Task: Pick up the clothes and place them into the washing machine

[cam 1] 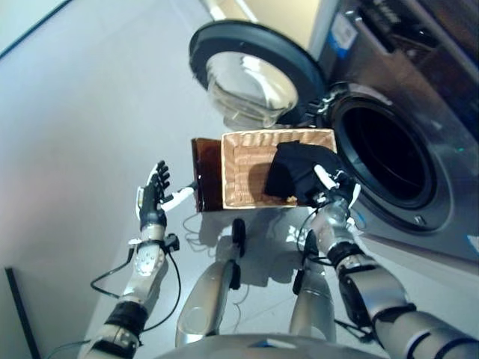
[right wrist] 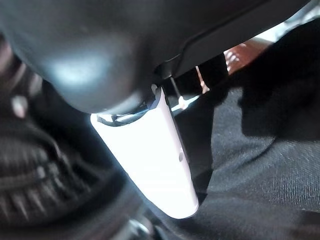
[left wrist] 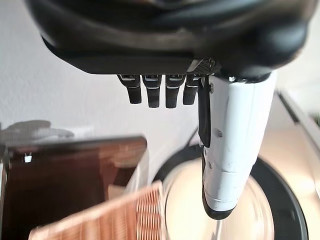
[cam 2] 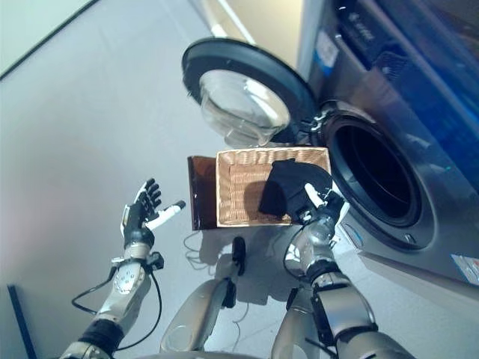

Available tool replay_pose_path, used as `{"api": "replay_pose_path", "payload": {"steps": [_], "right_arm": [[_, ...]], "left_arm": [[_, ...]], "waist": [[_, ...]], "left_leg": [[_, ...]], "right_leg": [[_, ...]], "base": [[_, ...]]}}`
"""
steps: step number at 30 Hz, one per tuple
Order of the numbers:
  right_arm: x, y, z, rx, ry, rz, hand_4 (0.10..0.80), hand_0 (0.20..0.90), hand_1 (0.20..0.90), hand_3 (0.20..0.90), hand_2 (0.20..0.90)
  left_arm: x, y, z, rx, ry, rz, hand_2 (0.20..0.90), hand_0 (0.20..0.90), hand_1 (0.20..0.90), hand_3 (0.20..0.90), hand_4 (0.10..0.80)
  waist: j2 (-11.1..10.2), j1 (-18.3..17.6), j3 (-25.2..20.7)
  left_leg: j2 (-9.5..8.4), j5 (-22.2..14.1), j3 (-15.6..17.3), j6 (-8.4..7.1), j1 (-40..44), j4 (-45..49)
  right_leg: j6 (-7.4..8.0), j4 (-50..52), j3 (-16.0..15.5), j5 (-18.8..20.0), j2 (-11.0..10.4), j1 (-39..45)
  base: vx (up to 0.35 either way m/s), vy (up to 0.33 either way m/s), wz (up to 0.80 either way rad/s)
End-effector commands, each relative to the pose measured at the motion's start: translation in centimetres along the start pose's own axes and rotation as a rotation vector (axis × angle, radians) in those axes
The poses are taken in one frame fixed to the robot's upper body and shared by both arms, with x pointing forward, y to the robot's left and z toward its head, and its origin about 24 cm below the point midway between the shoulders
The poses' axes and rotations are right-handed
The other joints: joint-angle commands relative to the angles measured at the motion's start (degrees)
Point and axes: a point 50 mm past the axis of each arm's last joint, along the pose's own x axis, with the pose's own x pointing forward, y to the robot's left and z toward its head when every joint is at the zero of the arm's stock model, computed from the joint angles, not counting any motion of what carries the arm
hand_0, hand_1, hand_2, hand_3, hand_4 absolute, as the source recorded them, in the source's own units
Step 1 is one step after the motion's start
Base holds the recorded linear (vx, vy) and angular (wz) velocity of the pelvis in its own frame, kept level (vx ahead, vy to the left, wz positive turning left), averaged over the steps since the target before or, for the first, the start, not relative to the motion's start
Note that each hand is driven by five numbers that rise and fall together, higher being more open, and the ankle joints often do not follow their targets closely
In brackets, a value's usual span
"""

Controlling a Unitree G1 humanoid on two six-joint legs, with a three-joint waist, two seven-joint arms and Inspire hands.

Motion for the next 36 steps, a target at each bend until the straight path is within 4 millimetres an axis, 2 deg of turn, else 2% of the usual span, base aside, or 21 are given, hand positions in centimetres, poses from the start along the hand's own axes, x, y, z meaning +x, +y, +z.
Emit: {"api": "replay_pose_path", "payload": {"steps": [1,6,7,8,9,11,12,13,17,19,22,26,30,31,32,36], "right_arm": [[0.6,-0.3,4.0,0.143,-0.192,0.008,0.3,0.2,0.2,0.2,0.2],[1.2,-0.4,4.1,0.023,-0.182,-0.01,0.3,0.2,0.2,0.2,0.2],[1.4,-0.1,4.3,-0.021,-0.181,-0.006,0.324,0.233,0.233,0.233,0.233],[1.5,0.4,4.4,-0.095,-0.181,0.002,0.551,0.551,0.551,0.551,0.551],[1.8,0.8,4.7,-0.209,-0.192,0.008,0.8,0.9,0.9,0.9,0.9],[1.7,1.9,5.3,-0.355,-0.238,0.051,0.8,0.9,0.9,0.9,0.9],[1.7,1.9,5.3,-0.356,-0.238,0.051,0.8,0.9,0.9,0.9,0.9],[1.8,2.5,6.1,-0.465,-0.289,0.056,0.8,0.9,0.9,0.9,0.9],[1.6,3.4,6.4,-0.532,-0.316,0.103,0.8,0.9,0.9,0.9,0.9],[1.3,4.6,6.3,-0.636,-0.342,0.212,0.8,0.9,0.9,0.9,0.9],[0.7,5.9,6.4,-0.741,-0.396,0.308,0.8,0.9,0.9,0.9,0.9],[0.6,6.2,6.2,-0.84,-0.417,0.349,0.8,0.9,0.9,0.9,0.9],[-0.2,7.8,6.3,-1.089,-0.549,0.454,0.8,0.9,0.9,0.9,0.9],[-0.2,7.8,6.3,-1.089,-0.549,0.454,0.8,0.9,0.9,0.9,0.9],[-0.4,7.9,6.2,-1.242,-0.624,0.471,0.8,0.9,0.9,0.9,0.9],[0.6,6.9,6.4,-1.408,-0.626,0.392,0.8,0.9,0.9,0.9,0.9]], "left_arm": [[-0.1,-0.1,1.2,-0.048,-0.099,-0.015,0.9,0.9,0.9,0.9,0.8],[-0.2,-0.3,1.1,-0.048,-0.095,-0.03,0.9,0.9,0.9,0.9,0.8],[-0.2,-0.3,1.0,-0.045,-0.093,-0.029,0.9,0.9,0.9,0.9,0.8],[-0.1,-0.4,1.2,-0.045,-0.098,-0.035,0.9,0.9,0.9,0.9,0.8],[-0.2,-0.4,1.3,-0.04,-0.099,-0.044,0.9,0.9,0.9,0.9,0.8],[-0.2,-0.3,1.4,-0.035,-0.105,-0.049,0.9,0.9,0.9,0.9,0.8],[-0.2,-0.3,1.4,-0.035,-0.105,-0.048,0.9,0.9,0.9,0.9,0.8],[-0.2,0.1,1.4,-0.023,-0.103,-0.035,0.9,0.9,0.9,0.9,0.8],[-0.2,0.7,1.4,-0.02,-0.102,-0.011,0.9,0.9,0.9,0.9,0.8],[0.0,1.6,1.8,-0.031,-0.116,0.02,0.9,0.9,0.9,0.9,0.8],[0.1,2.1,2.0,-0.036,-0.123,0.034,0.9,0.9,0.9,0.9,0.8],[0.3,2.3,2.0,-0.042,-0.124,0.043,0.9,0.9,0.9,0.9,0.8],[0.6,2.7,2.4,-0.043,-0.144,0.06,0.9,0.9,0.9,0.9,0.8],[0.6,2.7,2.4,-0.043,-0.144,0.06,0.9,0.9,0.9,0.9,0.8],[0.7,2.8,2.6,-0.037,-0.157,0.068,0.9,0.9,0.9,0.9,0.8],[1.0,2.6,3.0,-0.024,-0.175,0.067,0.9,0.9,0.9,0.9,0.8]], "waist": [[2.0,-0.6,-3.1],[2.7,-0.5,-3.1],[2.7,-0.5,-3.0],[2.8,-0.3,-2.9],[2.6,0.1,-2.9],[2.5,0.3,-2.6],[2.5,0.2,-2.6],[2.3,0.4,-2.4],[1.7,0.4,-2.2],[0.2,0.7,-2.0],[-1.0,0.7,-1.7],[-2.1,0.7,-1.4],[-3.9,0.8,-0.6],[-3.9,0.8,-0.6],[-4.6,0.8,-0.3],[-5.2,1.2,0.0]], "left_leg": [[-0.56,-4.3,-0.8,-3.62,-2.4,2.4],[-0.53,-4.8,0.3,-3.34,-2.4,2.9],[-0.46,-4.9,0.4,-3.34,-2.5,3.2],[-0.39,-4.9,0.6,-3.35,-2.7,3.3],[-0.28,-4.8,0.5,-3.4,-3.0,3.4],[-0.09,-4.5,0.2,-3.55,-3.2,3.3],[-0.1,-4.5,0.2,-3.56,-3.2,3.3],[-0.02,-4.3,-0.2,-3.69,-3.5,3.4],[0.1,-4.2,-0.5,-3.83,-3.8,3.5],[0.33,-4.0,-0.9,-3.93,-4.5,3.6],[0.51,-3.9,-1.1,-3.97,-5.0,3.8],[0.75,-3.9,-1.3,-4.04,-5.5,4.1],[1.21,-3.8,-1.7,-4.13,-6.5,5.1],[1.21,-3.8,-1.7,-4.13,-6.5,5.1],[1.45,-3.8,-2.1,-4.28,-6.8,5.3],[1.69,-3.6,-2.7,-4.47,-7.7,5.6]], "right_leg": [[-2.26,0.6,0.3,-2.8,-0.6,1.1],[-2.28,0.6,1.9,-2.1,-0.3,0.0],[-2.33,0.6,2.1,-2.0,-0.2,-0.3],[-2.4,0.8,2.3,-2.0,0.0,-0.7],[-2.52,0.8,2.1,-2.0,0.0,-0.8],[-2.67,0.9,1.6,-2.0,0.1,-0.8],[-2.67,0.9,1.6,-2.0,0.1,-0.8],[-2.82,1.1,1.2,-2.2,0.3,-0.8],[-3.03,1.3,0.8,-2.4,0.5,-0.8],[-3.24,1.5,0.5,-2.4,0.7,-1.1],[-3.33,1.7,0.3,-2.3,0.9,-1.4],[-3.41,1.9,0.1,-2.3,1.0,-1.7],[-3.68,2.5,-0.3,-2.4,1.4,-2.2],[-3.68,2.5,-0.3,-2.5,1.4,-2.2],[-3.81,2.7,-0.4,-2.6,1.6,-2.4],[-3.99,3.3,-1.1,-2.8,1.8,-3.0]], "base": [[0.082,0.068,-0.04],[0.011,0.02,-0.28],[-0.013,-0.008,-0.13],[-0.021,-0.041,-0.08],[-0.019,-0.063,-0.04],[-0.014,-0.055,-0.02],[-0.006,-0.046,0.02],[0.0,0.0,0.0],[-0.008,-0.049,0.08],[-0.013,-0.06,0.07],[-0.022,-0.033,0.12],[-0.018,-0.02,0.04],[-0.04,-0.036,0.01],[-0.038,-0.031,0.02],[-0.038,-0.037,0.07],[-0.04,-0.038,0.07]]}}
